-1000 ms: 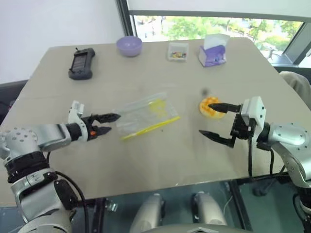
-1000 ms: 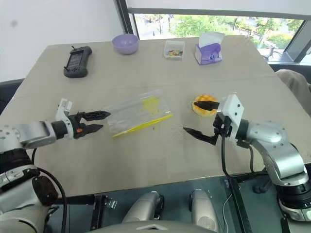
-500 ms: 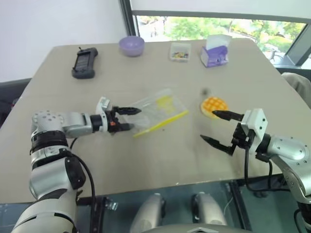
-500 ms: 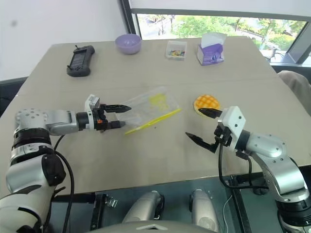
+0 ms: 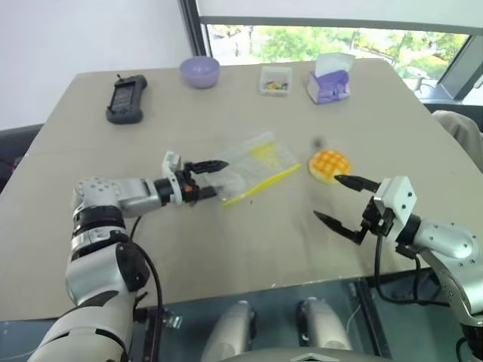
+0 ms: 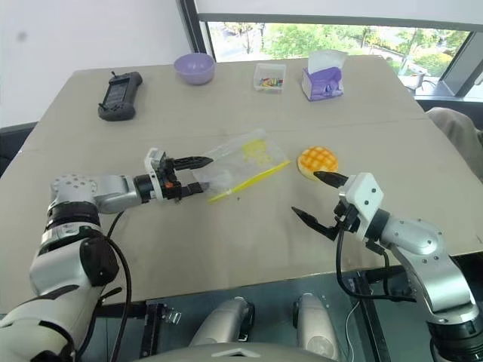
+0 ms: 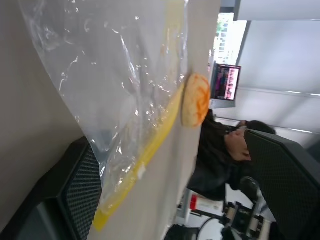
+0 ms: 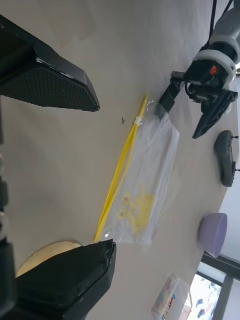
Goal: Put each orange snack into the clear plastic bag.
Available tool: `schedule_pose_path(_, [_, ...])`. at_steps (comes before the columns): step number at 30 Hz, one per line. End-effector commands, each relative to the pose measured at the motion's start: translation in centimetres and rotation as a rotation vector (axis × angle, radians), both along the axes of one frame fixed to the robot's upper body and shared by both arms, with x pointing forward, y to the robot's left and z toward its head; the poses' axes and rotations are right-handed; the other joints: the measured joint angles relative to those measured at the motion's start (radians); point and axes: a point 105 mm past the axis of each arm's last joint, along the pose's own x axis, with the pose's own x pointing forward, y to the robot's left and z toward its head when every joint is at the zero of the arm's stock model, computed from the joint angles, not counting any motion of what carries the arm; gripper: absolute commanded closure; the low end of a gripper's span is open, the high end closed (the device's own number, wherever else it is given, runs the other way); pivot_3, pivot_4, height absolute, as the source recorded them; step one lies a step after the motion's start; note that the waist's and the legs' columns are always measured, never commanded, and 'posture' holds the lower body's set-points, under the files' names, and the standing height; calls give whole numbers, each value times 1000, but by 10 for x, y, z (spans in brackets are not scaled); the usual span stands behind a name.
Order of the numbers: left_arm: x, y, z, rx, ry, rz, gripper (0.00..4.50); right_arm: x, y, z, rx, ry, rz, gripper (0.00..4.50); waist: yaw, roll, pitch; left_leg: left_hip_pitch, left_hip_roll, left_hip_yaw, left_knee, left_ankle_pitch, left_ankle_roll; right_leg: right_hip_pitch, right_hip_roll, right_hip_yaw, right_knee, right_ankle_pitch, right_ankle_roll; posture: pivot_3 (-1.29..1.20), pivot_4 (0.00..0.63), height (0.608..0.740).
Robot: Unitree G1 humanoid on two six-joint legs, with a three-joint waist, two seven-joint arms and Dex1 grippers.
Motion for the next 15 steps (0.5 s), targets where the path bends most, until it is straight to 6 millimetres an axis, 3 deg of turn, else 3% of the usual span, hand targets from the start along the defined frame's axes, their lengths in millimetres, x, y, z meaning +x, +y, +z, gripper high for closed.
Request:
schedule_pose_path(1, [6, -8, 4, 55, -52, 14, 0, 1, -1, 9, -8, -72, -10, 28, 3, 0, 0, 0, 0, 0, 0, 0, 0, 0, 0, 0, 0, 0, 0, 0, 150, 740])
schedule_pose_path(6, [10, -25, 8, 54, -63, 14, 0, 8, -4, 6, -76, -120, -71, 28, 8, 0, 0, 0, 0, 0, 1, 0, 0, 0, 0, 0, 0, 0, 0, 0, 150, 740])
schedule_pose_path(9, [11, -26, 6, 59, -52, 43, 0, 11, -1, 5, -89, -131, -60, 28, 7, 0, 0, 0, 0, 0, 1, 0, 0, 0, 0, 0, 1, 0, 0, 0, 150, 740])
schedule_pose_path(15, [11, -24, 25, 7, -91, 74, 2695, 24, 19, 6, -136, -204, -19, 0, -3, 0, 0, 0, 0, 0, 1, 0, -1, 0, 0, 0, 1, 0, 0, 0, 150, 740])
